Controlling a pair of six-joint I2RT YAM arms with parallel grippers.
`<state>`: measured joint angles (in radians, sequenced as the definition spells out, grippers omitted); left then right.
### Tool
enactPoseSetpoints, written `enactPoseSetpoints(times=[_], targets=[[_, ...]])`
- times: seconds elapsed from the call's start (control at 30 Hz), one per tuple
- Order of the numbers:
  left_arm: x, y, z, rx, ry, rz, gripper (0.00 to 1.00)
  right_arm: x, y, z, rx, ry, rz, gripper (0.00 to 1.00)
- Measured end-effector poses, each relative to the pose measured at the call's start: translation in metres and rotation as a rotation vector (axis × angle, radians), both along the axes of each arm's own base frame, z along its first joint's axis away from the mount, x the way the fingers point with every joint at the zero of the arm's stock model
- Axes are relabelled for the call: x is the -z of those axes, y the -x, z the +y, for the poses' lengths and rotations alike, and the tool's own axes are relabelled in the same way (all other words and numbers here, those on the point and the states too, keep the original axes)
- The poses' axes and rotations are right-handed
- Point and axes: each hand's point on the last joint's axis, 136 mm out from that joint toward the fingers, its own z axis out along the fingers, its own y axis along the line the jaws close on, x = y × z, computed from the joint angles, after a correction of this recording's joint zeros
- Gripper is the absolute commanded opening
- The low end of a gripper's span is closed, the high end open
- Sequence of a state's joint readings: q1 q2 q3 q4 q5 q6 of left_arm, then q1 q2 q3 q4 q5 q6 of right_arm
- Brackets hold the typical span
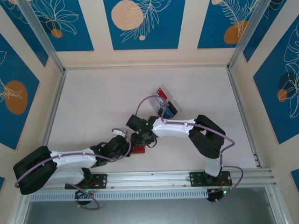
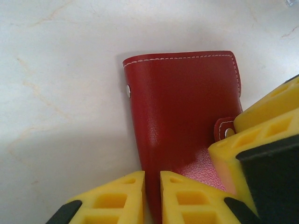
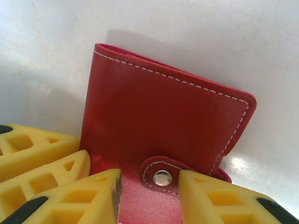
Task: Put the credit cards into the card holder
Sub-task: Open the button on the card holder.
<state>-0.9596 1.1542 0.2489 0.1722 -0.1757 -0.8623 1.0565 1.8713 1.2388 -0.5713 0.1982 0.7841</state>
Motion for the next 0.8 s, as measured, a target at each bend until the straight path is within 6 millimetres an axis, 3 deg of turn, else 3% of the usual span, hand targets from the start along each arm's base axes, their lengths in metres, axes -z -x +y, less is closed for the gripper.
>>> enactPoseSetpoints(times=[0.53, 0.8], targets=[[0.0021, -0.0007, 0.0012, -0.021, 0.024, -0.002, 0.1, 0.0098, -0.0054, -0.0047, 0.026, 0.207, -0.105, 0.34], [0.0035, -0.001, 0.0021, -0.024, 0.021, -0.003, 0.09, 0.006, -0.0066, -0.0061, 0.052, 0.222, -0.142, 0.12]])
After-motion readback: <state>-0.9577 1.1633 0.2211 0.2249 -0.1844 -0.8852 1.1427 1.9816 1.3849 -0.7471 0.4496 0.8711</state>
